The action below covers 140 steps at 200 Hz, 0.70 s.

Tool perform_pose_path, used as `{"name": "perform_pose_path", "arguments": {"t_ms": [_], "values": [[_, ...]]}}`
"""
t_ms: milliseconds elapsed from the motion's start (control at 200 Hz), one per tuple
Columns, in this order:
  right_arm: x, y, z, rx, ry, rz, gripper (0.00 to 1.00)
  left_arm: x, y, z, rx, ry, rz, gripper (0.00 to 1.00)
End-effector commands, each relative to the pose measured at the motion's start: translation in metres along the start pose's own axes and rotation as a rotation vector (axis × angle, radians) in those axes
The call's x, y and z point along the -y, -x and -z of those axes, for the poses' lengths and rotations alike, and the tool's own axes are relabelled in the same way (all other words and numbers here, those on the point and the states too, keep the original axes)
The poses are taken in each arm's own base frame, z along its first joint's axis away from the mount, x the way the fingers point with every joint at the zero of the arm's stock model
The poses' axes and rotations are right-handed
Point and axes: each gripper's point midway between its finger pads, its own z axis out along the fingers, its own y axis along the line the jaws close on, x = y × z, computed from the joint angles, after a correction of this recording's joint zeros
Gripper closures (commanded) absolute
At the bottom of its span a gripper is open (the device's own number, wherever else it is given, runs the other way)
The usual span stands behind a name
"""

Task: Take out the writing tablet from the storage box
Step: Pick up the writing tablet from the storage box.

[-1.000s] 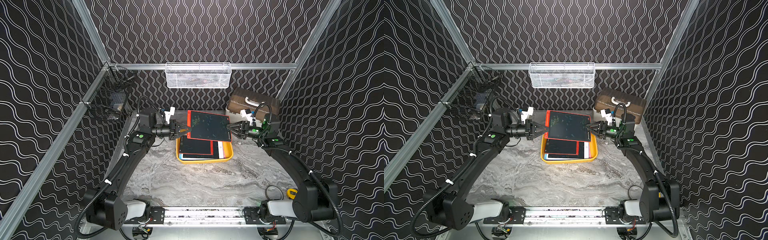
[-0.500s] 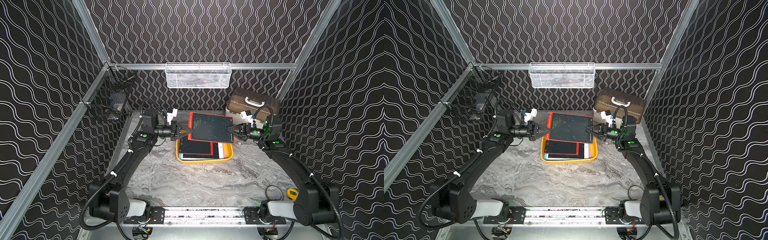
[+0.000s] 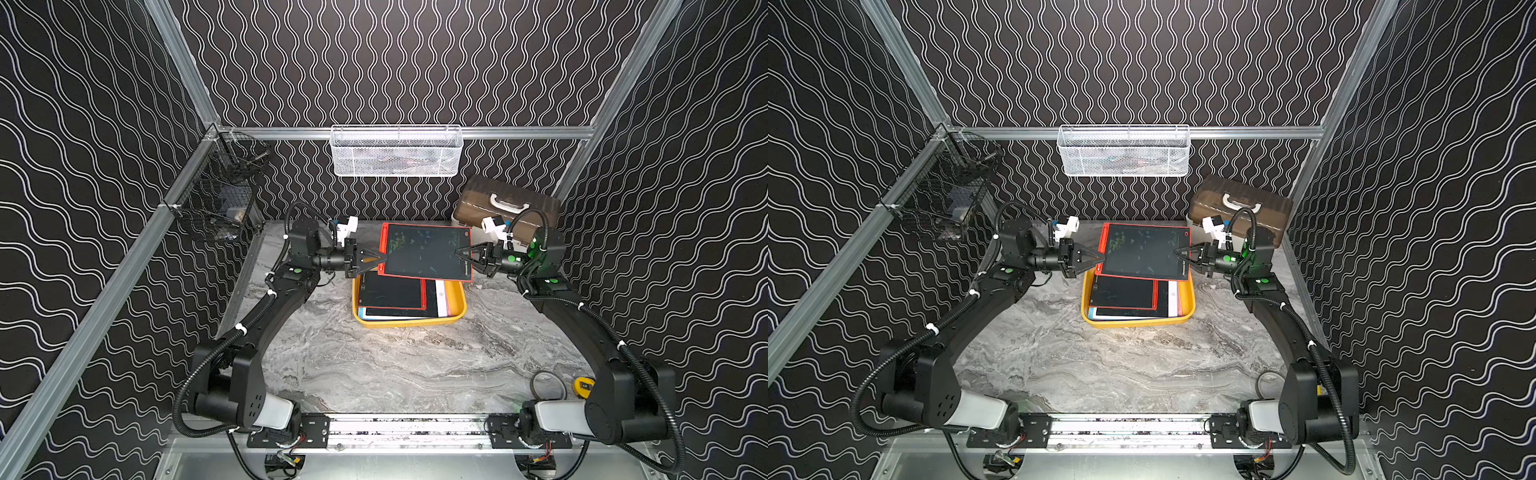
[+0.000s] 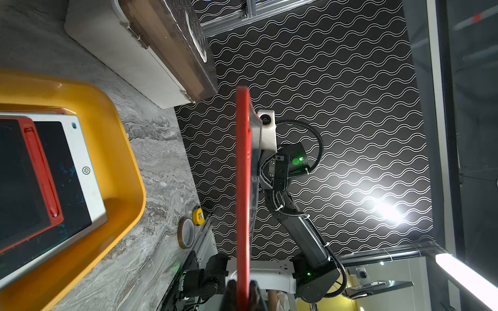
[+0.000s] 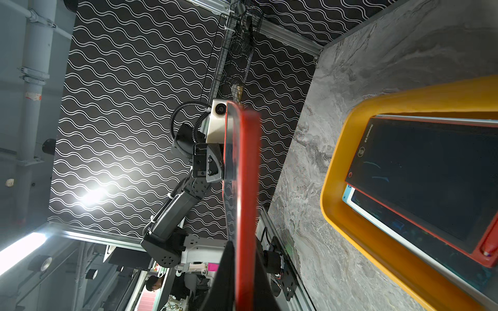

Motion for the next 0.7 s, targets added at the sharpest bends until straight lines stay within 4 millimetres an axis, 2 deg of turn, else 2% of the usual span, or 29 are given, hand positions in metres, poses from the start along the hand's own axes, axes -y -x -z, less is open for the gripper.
{"name": "perform_pose_path", "arguments": {"t_ms": [0, 185, 265, 455, 495, 626, 696], "values": [[-0.010, 0.004, -0.002, -0.002, 0.035, 0.035, 1.00, 0.012, 0.007, -0.002, -0.006, -0.041, -0.044, 1.00], [-0.009, 0.009, -0.004, 0.006, 0.041, 0.032, 1.00, 0.010, 0.016, -0.005, -0.002, -0.069, -0.031, 1.00], [-0.006, 0.011, -0.005, 0.007, 0.031, 0.032, 1.00, 0.011, 0.020, -0.006, -0.002, -0.090, -0.027, 0.96], [-0.002, 0.015, -0.005, 0.022, -0.023, 0.043, 1.00, 0.011, 0.029, -0.008, 0.000, -0.126, -0.005, 0.73], [-0.001, 0.016, -0.004, 0.027, -0.035, 0.046, 1.00, 0.010, 0.033, -0.008, 0.010, -0.127, 0.004, 0.70], [0.002, 0.019, -0.003, 0.047, -0.082, 0.044, 1.00, 0.000, 0.045, 0.003, 0.069, -0.100, 0.029, 0.60], [0.006, 0.021, -0.001, 0.064, -0.114, 0.040, 1.00, -0.008, 0.050, 0.012, 0.109, -0.060, 0.040, 0.51]]}}
